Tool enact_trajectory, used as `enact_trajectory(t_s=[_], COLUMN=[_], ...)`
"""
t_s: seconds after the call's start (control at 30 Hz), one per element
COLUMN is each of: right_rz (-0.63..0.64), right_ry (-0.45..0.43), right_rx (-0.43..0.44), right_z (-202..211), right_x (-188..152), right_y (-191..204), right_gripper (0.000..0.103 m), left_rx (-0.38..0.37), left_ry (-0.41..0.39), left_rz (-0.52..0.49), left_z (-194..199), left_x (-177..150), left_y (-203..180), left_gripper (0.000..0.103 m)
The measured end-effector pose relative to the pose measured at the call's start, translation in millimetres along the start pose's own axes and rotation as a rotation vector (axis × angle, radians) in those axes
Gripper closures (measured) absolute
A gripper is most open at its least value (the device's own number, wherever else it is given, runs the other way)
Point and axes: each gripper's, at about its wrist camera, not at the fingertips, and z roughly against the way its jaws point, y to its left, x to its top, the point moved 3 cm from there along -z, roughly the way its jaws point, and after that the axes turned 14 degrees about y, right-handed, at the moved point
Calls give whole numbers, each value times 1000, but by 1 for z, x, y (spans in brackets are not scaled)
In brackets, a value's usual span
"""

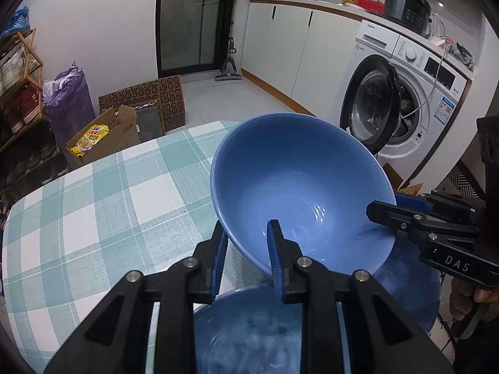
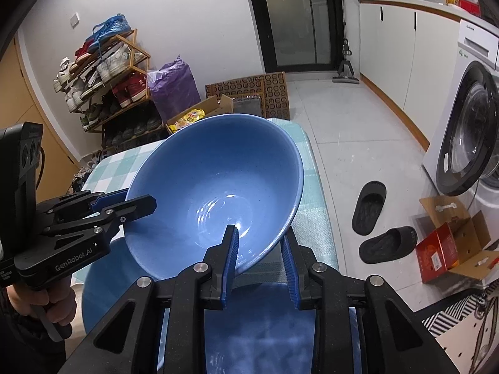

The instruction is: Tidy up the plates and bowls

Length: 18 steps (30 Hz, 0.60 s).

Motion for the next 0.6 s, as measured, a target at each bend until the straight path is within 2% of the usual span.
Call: enact_trajectory(t_s=[0.6], right_rz=[41], right_ry=[-85], right_rx=[-10], right_z=[65], right_x=[-28], right_y=[27], right_gripper=[75], left_rx=[18], left_ry=[-80], left_rz=[-10], left_z=[51], left_x=[-23], left_y=[-13], left_gripper=[79])
